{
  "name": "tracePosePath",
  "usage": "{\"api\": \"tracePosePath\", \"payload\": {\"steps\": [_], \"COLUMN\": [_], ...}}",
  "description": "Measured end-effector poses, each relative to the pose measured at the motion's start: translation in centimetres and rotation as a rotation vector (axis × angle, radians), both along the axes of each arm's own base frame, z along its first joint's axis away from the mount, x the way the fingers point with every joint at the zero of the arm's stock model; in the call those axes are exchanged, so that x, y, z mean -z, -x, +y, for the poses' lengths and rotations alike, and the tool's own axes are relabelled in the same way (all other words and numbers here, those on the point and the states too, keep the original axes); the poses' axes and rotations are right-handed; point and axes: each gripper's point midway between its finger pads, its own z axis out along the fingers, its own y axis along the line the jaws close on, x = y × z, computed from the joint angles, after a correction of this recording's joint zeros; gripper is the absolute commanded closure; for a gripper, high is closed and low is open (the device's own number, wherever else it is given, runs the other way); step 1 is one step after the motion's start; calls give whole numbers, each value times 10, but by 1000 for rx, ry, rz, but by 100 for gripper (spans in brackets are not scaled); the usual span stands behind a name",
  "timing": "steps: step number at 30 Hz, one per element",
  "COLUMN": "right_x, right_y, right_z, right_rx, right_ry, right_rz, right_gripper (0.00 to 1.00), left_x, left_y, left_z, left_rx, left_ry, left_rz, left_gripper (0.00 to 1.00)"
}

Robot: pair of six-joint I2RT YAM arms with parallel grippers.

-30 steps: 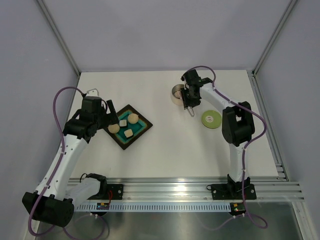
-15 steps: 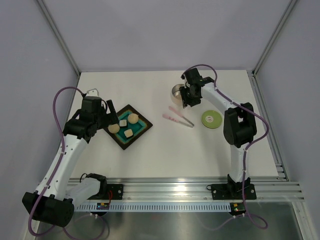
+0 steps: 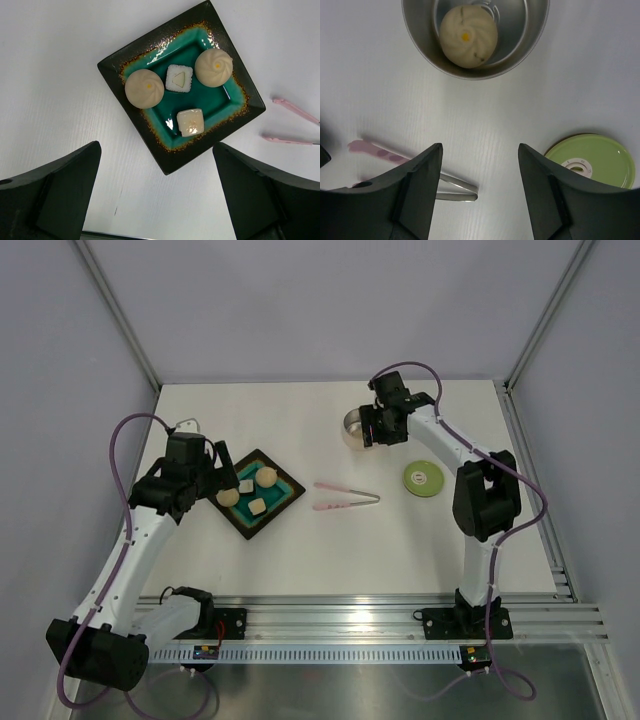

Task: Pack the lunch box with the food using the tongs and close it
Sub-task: Move the packing box to the center of the board.

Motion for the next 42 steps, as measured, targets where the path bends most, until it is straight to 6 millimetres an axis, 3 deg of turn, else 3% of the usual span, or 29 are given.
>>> {"api": "tracePosePath", "payload": {"steps": [3,7,15,20,31,38,42], "right_x": [2,-3,-10,1,34,63,64], "right_y": [-13,-45,-112,-137,-140,-109,-94], "right_z": [-2,-3,-33,-38,20,45,60], "right_rx": [63,167,364,441,404,356,317], "right_ry": [5,-19,-132,-221,-539,-637,-651], "right_rz": [-9,-50,-104,-93,56,174,207], "right_gripper": [30,31,32,36,33,32,33], "left_x": [1,2,2,0,0,2,2], "left_y": [0,1,1,2,9,12,12], "left_z": [0,0,0,0,2,3,3], "left_rx": [0,1,0,0,-1,-2,-2], "left_ry": [0,2,1,3,3,3,3], "left_rz": [3,5,6,-2,-12,-13,-12], "left_gripper": [1,1,1,1,1,1,1]}}
